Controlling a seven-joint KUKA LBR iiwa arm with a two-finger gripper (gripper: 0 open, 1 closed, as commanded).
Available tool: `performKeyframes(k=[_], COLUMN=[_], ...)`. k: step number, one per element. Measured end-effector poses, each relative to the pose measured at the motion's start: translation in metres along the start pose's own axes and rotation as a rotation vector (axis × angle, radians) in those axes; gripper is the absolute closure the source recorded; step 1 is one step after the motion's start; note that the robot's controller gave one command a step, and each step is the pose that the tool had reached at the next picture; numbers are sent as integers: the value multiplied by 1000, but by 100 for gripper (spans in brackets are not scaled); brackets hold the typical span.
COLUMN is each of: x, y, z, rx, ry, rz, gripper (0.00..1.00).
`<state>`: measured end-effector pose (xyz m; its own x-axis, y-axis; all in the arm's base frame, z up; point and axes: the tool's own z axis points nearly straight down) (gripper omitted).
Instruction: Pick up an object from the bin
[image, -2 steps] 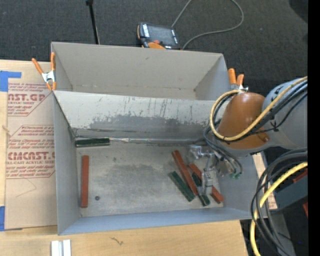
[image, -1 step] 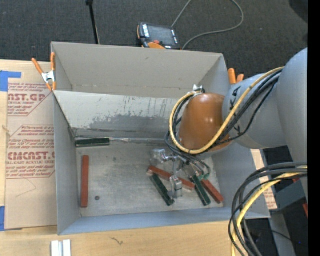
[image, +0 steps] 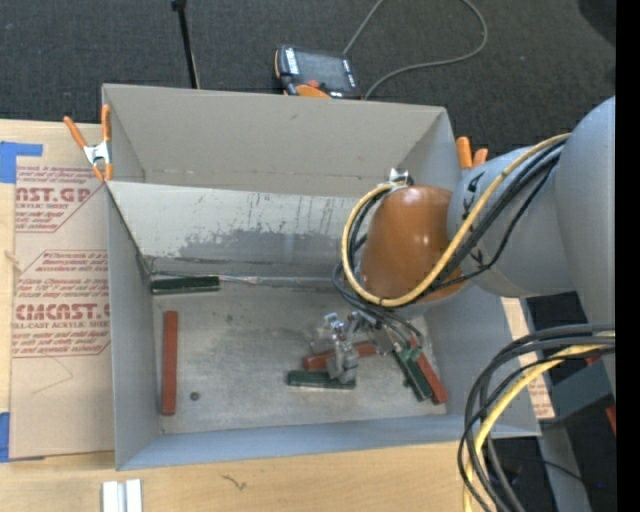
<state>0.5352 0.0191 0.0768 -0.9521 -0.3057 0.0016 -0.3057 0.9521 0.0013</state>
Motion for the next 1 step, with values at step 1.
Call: performKeyframes(k=[1], x=[-35], y=[-6], z=[-153], rx=[4], ry=[-14], rz=[-30], gripper=[100])
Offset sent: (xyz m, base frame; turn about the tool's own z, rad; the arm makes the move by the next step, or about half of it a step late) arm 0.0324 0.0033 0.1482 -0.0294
